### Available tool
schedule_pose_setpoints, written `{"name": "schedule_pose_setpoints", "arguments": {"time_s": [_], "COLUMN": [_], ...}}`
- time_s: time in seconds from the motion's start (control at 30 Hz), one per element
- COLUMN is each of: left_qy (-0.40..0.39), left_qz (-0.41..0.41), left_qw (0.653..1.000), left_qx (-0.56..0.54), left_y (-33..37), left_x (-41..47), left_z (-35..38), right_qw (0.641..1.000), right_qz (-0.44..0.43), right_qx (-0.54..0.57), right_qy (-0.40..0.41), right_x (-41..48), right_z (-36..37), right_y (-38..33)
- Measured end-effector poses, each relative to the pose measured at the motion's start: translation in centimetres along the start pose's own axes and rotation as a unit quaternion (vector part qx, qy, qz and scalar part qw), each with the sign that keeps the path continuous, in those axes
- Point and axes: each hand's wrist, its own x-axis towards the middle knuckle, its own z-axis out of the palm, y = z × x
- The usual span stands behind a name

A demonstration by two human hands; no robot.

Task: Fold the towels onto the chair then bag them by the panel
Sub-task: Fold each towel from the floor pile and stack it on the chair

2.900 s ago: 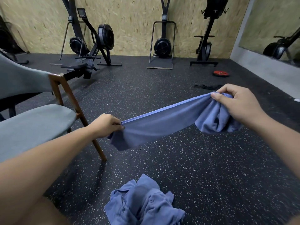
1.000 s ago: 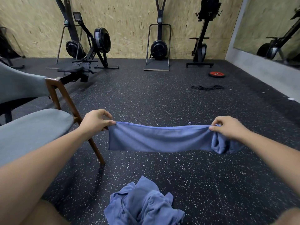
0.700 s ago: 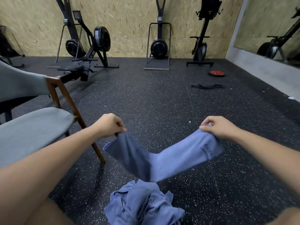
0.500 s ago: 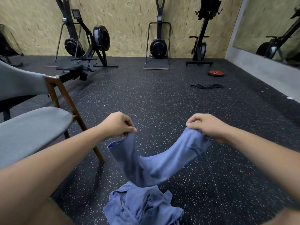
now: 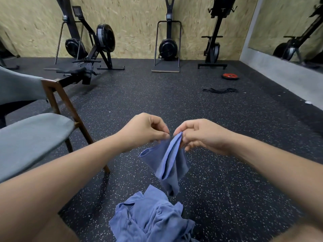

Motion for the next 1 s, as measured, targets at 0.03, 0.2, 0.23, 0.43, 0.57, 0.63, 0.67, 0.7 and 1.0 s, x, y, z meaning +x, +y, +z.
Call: {"name": "schedule_pose_setpoints", "arguments": {"time_s": [0.03,0.2,0.23,0.43,0.57,0.63,0.67,0.7,1.0], "left_qy": [0.002,0.024,0.03,0.054,0.092,0.099,0.101,0.104,0.078], "left_qz": [0.009,0.028,0.032,0.034,0.079,0.1,0.109,0.115,0.142], "left_qw": [1.0,0.999,0.999,0.998,0.992,0.989,0.988,0.987,0.986], "left_qx": [-0.004,-0.01,-0.001,-0.003,0.043,0.047,0.048,0.048,0.034], "left_y": [0.4,1.5,1.6,2.1,2.1,2.2,2.3,2.4,3.0], "left_x": [-0.2,-0.6,-0.6,-0.9,-1.0,-1.1,-1.2,-1.2,-1.7], "left_z": [0.1,0.6,0.7,0.6,1.0,1.2,1.2,1.3,1.2], "right_qw": [1.0,0.994,0.992,0.989,0.986,0.984,0.983,0.981,0.961], "right_qz": [-0.013,-0.068,-0.076,-0.088,-0.097,-0.098,-0.096,-0.095,-0.147], "right_qx": [-0.019,-0.085,-0.093,-0.113,-0.131,-0.135,-0.14,-0.148,-0.204], "right_qy": [-0.001,0.018,0.022,0.043,0.048,0.059,0.067,0.077,0.112], "right_x": [-0.1,-0.2,-0.2,-0.2,-0.2,-0.2,-0.1,-0.1,0.4], "right_z": [0.2,1.0,1.1,1.3,1.3,1.3,1.2,1.1,0.0], "right_y": [-0.1,-0.2,-0.2,-0.6,-0.9,-0.9,-0.9,-0.8,-0.3]}}
